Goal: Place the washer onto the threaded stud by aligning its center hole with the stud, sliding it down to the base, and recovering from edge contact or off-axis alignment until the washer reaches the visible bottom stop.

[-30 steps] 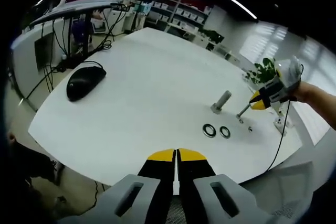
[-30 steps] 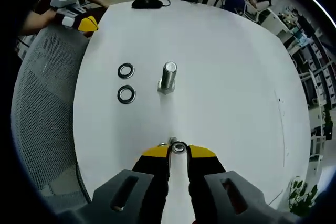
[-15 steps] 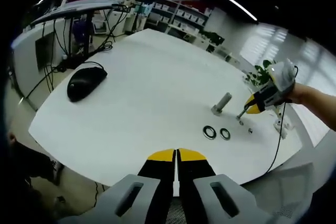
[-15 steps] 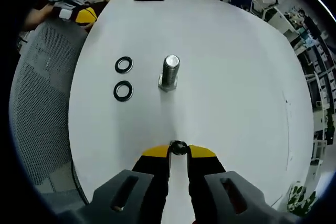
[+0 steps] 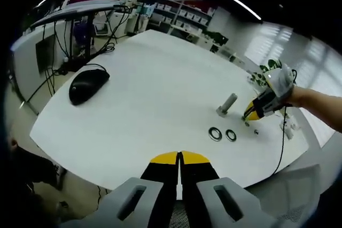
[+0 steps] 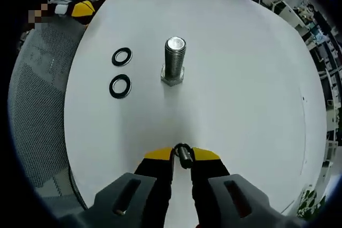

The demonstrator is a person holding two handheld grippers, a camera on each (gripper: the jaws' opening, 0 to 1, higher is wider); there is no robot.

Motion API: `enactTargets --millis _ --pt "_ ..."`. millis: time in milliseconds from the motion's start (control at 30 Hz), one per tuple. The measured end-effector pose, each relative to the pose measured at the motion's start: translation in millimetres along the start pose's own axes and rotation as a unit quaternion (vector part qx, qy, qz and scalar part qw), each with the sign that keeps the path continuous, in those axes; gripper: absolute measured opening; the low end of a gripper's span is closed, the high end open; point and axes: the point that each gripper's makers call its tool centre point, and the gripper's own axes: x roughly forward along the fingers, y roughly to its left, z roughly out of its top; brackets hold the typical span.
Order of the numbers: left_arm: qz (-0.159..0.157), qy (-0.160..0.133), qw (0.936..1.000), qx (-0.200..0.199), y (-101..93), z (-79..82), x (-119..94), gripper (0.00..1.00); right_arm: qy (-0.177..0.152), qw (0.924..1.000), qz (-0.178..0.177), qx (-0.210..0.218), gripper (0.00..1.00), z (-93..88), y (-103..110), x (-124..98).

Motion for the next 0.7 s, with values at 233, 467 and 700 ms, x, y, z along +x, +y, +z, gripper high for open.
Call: enactTargets --millis 233,467,700 --pt "0.000 0.000 1.0000 -0.001 1.7 -0.4 0 0.00 0.002 0.9999 0.002 0.011 0.22 -2.8 -1 4" --pt "0.000 0.000 1.0000 -0.001 1.4 -0.3 0 0.00 -0.016 0.9993 -0.003 0.035 0.27 -5.7 -3 -3" --pt "-0.001 -0.001 1.0000 -0.002 1.4 -0.2 1 0.00 -0.031 0.9975 -0.004 0.064 0.28 -14.3 7 -7"
